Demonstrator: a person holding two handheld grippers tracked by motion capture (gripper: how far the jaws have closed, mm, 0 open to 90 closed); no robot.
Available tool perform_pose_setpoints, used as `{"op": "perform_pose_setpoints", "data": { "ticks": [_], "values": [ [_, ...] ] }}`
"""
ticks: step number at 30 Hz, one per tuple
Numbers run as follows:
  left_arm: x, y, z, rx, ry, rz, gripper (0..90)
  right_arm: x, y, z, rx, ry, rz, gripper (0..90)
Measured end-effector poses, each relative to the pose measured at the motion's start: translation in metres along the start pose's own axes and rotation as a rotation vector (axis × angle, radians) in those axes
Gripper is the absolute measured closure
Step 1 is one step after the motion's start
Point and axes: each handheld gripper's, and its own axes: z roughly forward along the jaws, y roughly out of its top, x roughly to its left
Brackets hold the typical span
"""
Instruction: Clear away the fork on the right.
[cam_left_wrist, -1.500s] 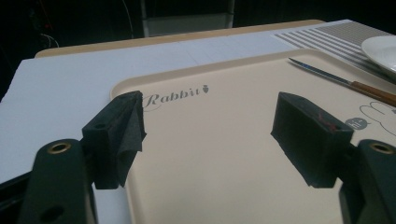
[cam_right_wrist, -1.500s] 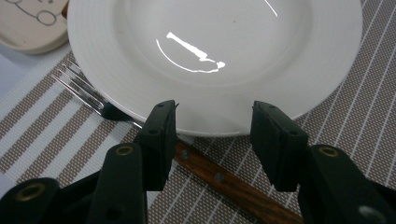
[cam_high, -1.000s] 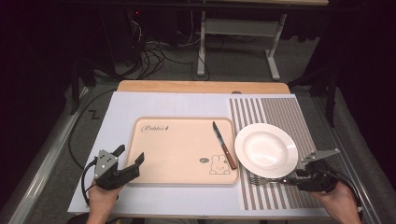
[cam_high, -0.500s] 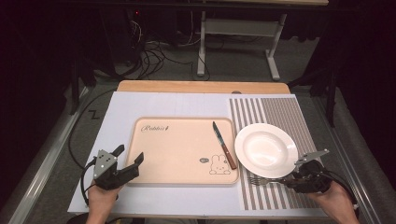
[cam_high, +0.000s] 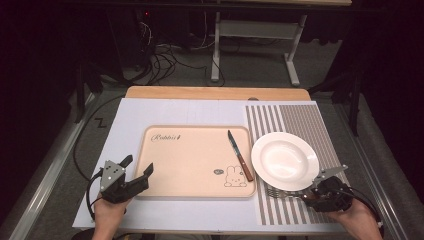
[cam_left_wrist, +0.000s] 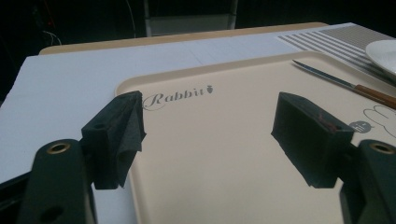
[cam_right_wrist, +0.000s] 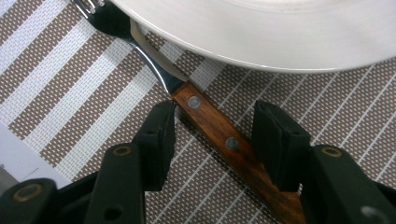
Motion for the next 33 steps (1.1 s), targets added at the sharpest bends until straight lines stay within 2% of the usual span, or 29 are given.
{"op": "perform_pose_setpoints", "data": {
  "ticks": [6,16,18,24,33],
  "values": [
    [0.000,0.000,0.000,0.000,0.000,-0.001,25.5,0.004,0.000,-0.001,0.000,0.002,-0.032,62.9],
    [0.000,0.000,0.000,0.003,0.001,0.002,25.5,0.006,0.002,-0.001,0.010,0.011,-0.060,69.8],
    [0.000,0.000,0.000,0.002,0.001,0.002,25.5,0.007,0.003,-0.001,0.010,0.035,-0.068,71.6],
    [0.000,0.000,0.000,0.002,0.002,0.002,25.5,0.015,0.008,0.001,0.010,0.047,-0.116,75.3],
    [0.000,0.000,0.000,0.000,0.003,0.002,25.5,0.024,0.016,0.004,0.009,0.080,-0.139,78.3]
  ]
}}
